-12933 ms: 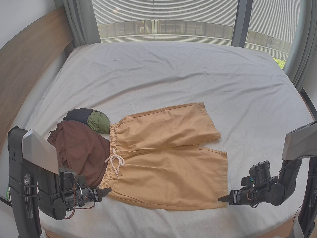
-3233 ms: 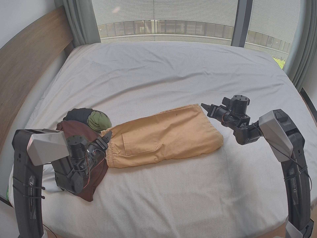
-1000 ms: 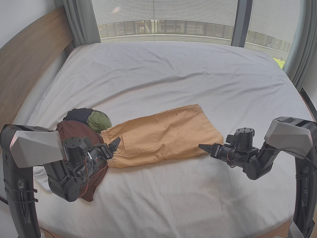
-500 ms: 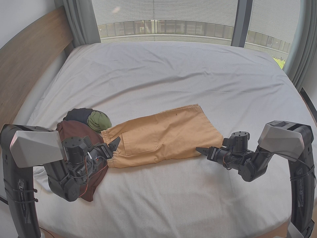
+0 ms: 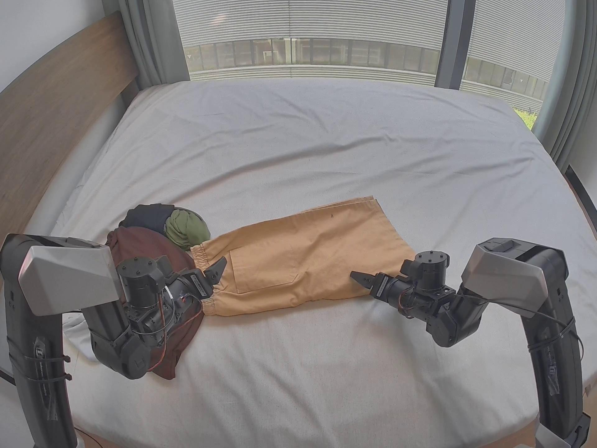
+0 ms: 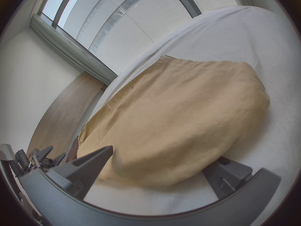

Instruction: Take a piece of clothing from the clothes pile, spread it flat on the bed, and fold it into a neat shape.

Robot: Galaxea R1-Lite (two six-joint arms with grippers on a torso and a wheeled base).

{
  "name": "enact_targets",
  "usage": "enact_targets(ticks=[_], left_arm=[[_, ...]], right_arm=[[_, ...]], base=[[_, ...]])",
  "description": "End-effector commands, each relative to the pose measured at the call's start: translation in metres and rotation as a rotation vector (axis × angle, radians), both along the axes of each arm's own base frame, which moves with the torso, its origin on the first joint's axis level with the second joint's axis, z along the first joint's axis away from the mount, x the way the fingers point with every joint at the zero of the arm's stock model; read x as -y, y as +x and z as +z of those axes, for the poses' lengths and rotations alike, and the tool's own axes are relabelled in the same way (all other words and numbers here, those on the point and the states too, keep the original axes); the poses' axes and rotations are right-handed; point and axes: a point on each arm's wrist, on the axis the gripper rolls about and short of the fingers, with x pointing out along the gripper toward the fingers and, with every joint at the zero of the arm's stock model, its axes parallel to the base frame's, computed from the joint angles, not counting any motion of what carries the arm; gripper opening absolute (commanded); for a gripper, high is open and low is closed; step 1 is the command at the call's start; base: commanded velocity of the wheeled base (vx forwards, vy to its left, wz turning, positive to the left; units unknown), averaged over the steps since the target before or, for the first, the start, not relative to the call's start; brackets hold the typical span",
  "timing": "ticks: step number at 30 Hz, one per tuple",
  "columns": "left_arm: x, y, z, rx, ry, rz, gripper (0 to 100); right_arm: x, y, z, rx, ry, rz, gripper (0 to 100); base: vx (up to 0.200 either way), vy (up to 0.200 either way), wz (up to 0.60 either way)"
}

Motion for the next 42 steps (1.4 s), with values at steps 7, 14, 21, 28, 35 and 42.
enact_targets(ticks=[7,14,21,28,35,42], left_arm=[[0.0,0.0,-0.002,-0.005,0.001,0.001,100],[0.0,0.0,-0.003,-0.008,0.001,-0.001,100],[0.0,0.0,-0.003,-0.008,0.0,0.0,100],[0.0,0.0,-0.003,-0.008,0.0,0.0,100],[0.001,0.0,-0.003,-0.008,0.0,-0.002,100],[0.0,0.0,-0.003,-0.009,-0.002,-0.001,100]], right_arm=[[-0.014,0.011,-0.027,0.019,0.034,-0.018,100],[-0.017,0.017,-0.026,0.039,0.073,-0.028,100],[-0.018,0.022,-0.027,0.038,0.105,-0.04,100],[-0.019,0.022,-0.027,0.032,0.117,-0.043,100],[-0.019,0.022,-0.028,0.04,0.149,-0.052,100],[-0.019,0.022,-0.029,0.035,0.147,-0.052,0]], base=[[0.0,0.0,0.0],[0.0,0.0,0.0],[0.0,0.0,0.0],[0.0,0.0,0.0],[0.0,0.0,0.0],[0.0,0.0,0.0]])
